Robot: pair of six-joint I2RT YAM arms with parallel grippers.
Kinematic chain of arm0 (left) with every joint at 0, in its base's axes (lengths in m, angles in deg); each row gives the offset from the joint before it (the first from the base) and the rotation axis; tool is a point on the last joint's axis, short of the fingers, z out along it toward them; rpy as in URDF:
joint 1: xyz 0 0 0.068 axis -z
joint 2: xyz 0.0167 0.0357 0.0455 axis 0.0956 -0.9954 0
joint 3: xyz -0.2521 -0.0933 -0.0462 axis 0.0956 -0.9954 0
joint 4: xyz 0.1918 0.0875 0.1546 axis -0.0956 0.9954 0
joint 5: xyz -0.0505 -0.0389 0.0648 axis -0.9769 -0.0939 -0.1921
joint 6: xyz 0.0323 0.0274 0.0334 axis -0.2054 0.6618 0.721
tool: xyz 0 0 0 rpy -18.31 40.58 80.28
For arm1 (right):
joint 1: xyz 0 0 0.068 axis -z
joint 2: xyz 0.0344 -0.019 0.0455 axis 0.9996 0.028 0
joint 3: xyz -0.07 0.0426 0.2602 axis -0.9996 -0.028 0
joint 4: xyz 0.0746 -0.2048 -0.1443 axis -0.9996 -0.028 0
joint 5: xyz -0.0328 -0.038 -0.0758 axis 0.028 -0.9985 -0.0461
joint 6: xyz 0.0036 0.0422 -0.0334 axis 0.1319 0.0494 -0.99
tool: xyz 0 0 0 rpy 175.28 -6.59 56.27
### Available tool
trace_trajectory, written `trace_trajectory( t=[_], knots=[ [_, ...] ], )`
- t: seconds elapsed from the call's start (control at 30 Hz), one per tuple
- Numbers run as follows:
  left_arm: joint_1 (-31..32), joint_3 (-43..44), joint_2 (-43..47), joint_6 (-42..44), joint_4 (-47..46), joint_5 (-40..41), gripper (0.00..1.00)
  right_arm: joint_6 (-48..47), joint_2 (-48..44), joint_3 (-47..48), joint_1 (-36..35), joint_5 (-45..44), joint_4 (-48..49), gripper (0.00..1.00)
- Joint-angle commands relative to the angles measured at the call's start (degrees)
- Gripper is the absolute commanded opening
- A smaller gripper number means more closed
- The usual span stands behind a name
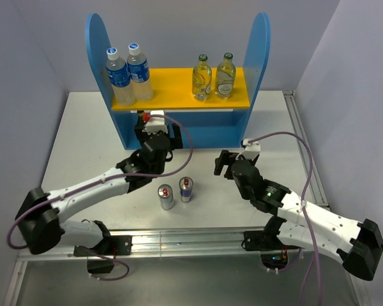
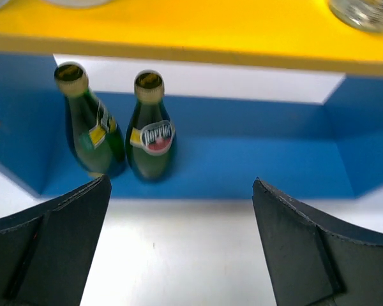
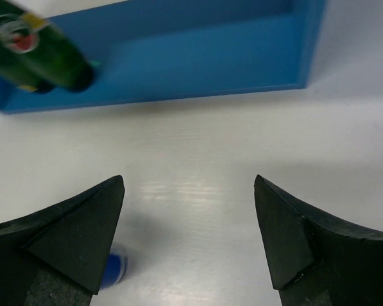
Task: Place and organize the beverage onto the shelf
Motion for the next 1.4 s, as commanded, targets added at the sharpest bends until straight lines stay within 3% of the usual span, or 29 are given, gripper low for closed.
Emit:
trace_trajectory(
  t=[0.0, 0.03, 0.17, 0.33, 0.47, 0.67, 0.9, 1.17, 1.37],
  knots=[
    [3.5, -0.9, 7.6, -6.2, 13.0, 4.3, 0.99, -4.8, -3.2, -0.1, -3.7, 7.3, 3.9, 0.9],
    [5.1, -0.9, 8.9, -7.2, 15.3, 5.0, 0.99, -5.2, -3.6, -0.1, -6.0, 8.1, 4.1, 0.96],
    [9.1, -0.5, 16.4, -14.9, 29.1, 5.7, 0.99, -5.5, -3.7, 0.1, -12.5, 9.3, 2.7, 0.97],
    [19.0, 0.8, 21.4, -25.8, 48.4, 7.9, 0.99, -0.7, -4.4, -3.1, -19.0, 5.6, 0.2, 0.98],
    [27.9, 0.1, 23.4, -40.6, 59.9, 8.9, 0.99, 3.4, -5.4, -5.0, -23.0, 4.0, 0.2, 0.98],
    [36.5, -7.9, 21.2, -50.1, 58.0, 9.3, 0.99, 6.1, 0.6, -4.6, -27.8, 0.9, 2.0, 0.99],
    [36.8, -16.9, 17.3, -52.4, 42.5, 9.0, 0.99, 7.3, 9.3, -2.9, -28.3, -2.0, 5.2, 0.99],
    [36.8, -21.0, 10.3, -59.1, 39.2, 15.4, 0.99, 8.6, 17.2, -2.2, -28.0, -6.5, 10.7, 1.0],
    [36.0, -21.4, 4.1, -58.0, 33.5, 17.6, 0.99, 7.6, 23.8, -1.9, -28.0, -8.6, 18.7, 0.99]
  ],
)
